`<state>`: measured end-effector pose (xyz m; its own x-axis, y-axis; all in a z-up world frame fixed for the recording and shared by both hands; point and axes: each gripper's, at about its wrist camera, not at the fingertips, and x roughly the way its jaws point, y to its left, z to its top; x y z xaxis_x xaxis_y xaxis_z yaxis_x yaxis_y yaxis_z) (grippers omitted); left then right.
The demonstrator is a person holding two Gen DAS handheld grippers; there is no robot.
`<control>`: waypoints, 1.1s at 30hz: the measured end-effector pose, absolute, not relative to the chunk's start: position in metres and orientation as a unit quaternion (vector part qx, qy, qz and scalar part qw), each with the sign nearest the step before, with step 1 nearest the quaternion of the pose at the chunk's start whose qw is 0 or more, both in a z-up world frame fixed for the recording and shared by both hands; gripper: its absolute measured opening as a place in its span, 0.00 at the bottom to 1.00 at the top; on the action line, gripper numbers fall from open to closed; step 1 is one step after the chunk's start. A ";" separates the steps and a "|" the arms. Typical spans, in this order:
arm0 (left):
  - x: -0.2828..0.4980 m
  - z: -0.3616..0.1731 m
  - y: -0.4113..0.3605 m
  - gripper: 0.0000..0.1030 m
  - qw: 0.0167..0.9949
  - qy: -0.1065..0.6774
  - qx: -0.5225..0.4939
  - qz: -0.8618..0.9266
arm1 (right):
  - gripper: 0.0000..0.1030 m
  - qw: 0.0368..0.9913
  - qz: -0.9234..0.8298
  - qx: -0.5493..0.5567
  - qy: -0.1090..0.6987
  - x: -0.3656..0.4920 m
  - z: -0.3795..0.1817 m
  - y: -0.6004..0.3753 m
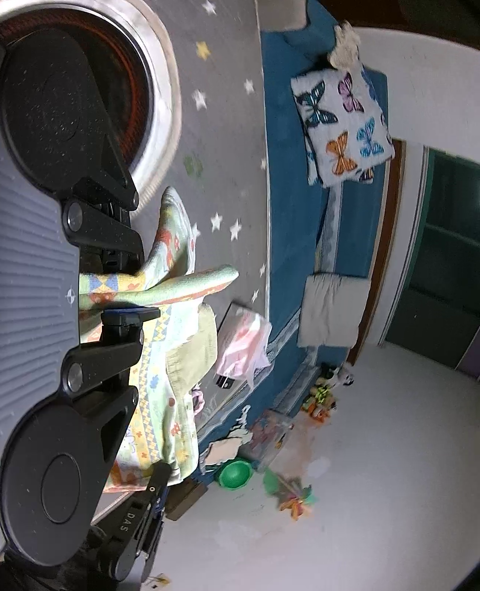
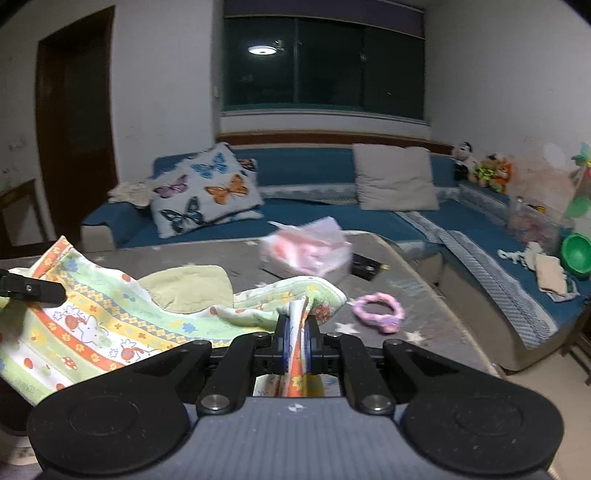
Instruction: Fold clothes
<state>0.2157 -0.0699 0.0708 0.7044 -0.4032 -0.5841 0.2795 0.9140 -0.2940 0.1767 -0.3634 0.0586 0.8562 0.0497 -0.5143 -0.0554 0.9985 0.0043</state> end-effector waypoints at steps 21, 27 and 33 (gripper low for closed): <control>0.233 0.011 -0.117 0.47 0.908 0.375 -0.006 -0.187 | 0.38 0.930 0.112 0.005 0.350 0.210 -0.011 -0.321; 0.226 -0.009 -0.123 0.48 0.902 0.389 0.021 -0.188 | 0.39 0.930 0.125 -0.013 0.344 0.185 -0.013 -0.305; 0.205 -0.006 -0.121 0.57 0.904 0.381 0.032 -0.190 | 0.40 0.930 0.139 -0.035 0.338 0.149 -0.014 -0.290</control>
<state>0.2054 -0.1214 -0.0056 0.6367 -0.3198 -0.7017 0.3684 0.9255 -0.0876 0.1492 -0.2895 -0.0139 0.7324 0.2353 -0.6390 -0.2831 0.9587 0.0285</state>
